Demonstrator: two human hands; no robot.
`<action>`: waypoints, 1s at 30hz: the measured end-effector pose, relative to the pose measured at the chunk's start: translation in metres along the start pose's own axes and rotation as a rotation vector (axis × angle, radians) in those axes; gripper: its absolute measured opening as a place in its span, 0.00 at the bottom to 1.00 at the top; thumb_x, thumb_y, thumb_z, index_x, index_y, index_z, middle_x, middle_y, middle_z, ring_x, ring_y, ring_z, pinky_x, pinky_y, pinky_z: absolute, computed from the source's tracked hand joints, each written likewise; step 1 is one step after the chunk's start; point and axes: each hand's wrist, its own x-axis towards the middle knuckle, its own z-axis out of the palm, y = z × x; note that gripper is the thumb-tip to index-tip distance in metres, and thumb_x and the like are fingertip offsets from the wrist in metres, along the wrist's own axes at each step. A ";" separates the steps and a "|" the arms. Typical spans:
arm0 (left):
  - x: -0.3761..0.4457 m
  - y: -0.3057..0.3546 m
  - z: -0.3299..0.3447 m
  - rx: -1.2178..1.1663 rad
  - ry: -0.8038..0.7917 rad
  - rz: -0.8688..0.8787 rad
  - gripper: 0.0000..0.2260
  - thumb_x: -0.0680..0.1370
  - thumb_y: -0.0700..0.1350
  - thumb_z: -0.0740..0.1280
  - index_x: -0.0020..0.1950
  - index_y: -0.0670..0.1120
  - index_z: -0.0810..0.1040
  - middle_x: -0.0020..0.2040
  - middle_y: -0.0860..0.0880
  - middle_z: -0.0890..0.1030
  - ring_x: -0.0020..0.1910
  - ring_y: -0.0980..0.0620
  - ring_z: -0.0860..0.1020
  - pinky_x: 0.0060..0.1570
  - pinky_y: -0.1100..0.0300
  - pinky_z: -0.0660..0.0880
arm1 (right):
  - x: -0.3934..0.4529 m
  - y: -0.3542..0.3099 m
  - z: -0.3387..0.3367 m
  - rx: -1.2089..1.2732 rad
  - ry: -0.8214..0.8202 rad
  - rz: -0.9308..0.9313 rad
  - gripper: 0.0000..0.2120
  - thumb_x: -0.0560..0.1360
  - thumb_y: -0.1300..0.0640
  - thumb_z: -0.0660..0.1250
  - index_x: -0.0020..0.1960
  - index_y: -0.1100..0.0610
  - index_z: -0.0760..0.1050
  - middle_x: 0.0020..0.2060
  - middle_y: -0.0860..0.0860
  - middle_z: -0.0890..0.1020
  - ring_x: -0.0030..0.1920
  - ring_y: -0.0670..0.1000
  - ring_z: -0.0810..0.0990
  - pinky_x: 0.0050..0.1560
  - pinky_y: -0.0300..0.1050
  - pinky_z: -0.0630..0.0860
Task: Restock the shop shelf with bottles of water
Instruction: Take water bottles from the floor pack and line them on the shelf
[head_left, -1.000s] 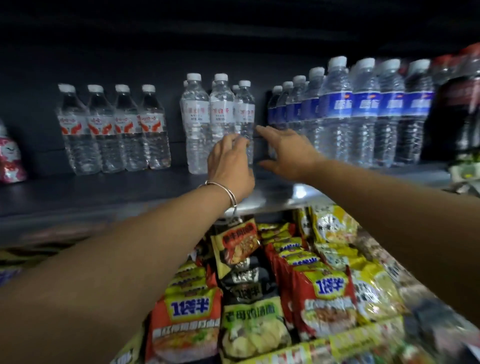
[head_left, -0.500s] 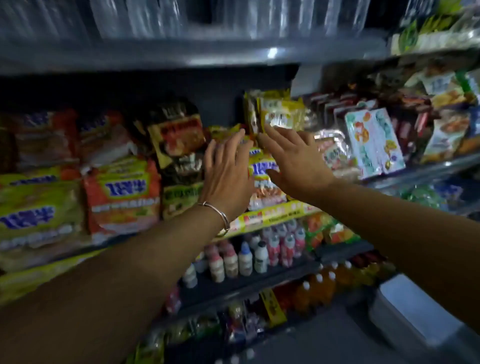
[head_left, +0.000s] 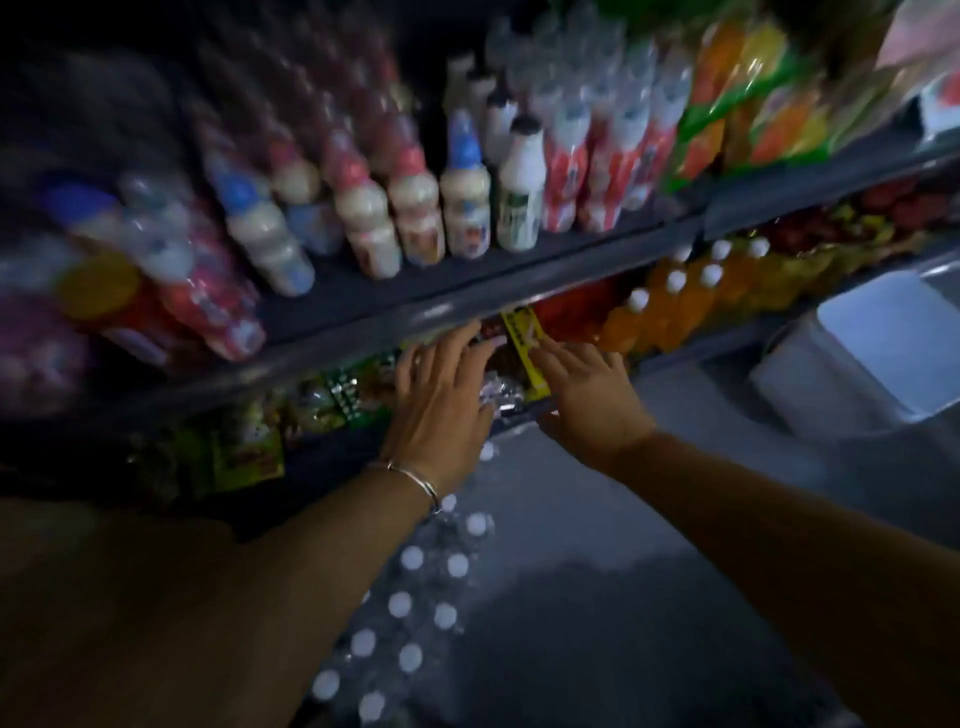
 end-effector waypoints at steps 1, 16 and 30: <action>-0.013 -0.011 0.024 -0.009 -0.017 -0.020 0.26 0.65 0.42 0.75 0.62 0.43 0.73 0.65 0.42 0.73 0.61 0.47 0.64 0.62 0.48 0.58 | -0.004 0.000 0.030 0.023 -0.055 0.036 0.30 0.65 0.55 0.73 0.66 0.62 0.72 0.66 0.59 0.73 0.61 0.62 0.75 0.55 0.56 0.69; -0.103 -0.125 0.260 -0.035 -0.248 -0.160 0.30 0.68 0.44 0.75 0.67 0.43 0.69 0.70 0.43 0.67 0.67 0.41 0.67 0.67 0.45 0.55 | 0.019 0.016 0.359 0.566 -0.271 0.589 0.41 0.64 0.56 0.78 0.70 0.59 0.61 0.65 0.58 0.73 0.64 0.60 0.72 0.61 0.52 0.71; -0.087 -0.121 0.243 -0.031 -0.325 -0.136 0.33 0.71 0.48 0.72 0.72 0.50 0.62 0.72 0.51 0.61 0.71 0.49 0.59 0.68 0.54 0.49 | 0.023 0.019 0.315 0.578 -0.228 0.528 0.36 0.62 0.51 0.80 0.65 0.56 0.70 0.59 0.54 0.79 0.60 0.56 0.77 0.59 0.49 0.74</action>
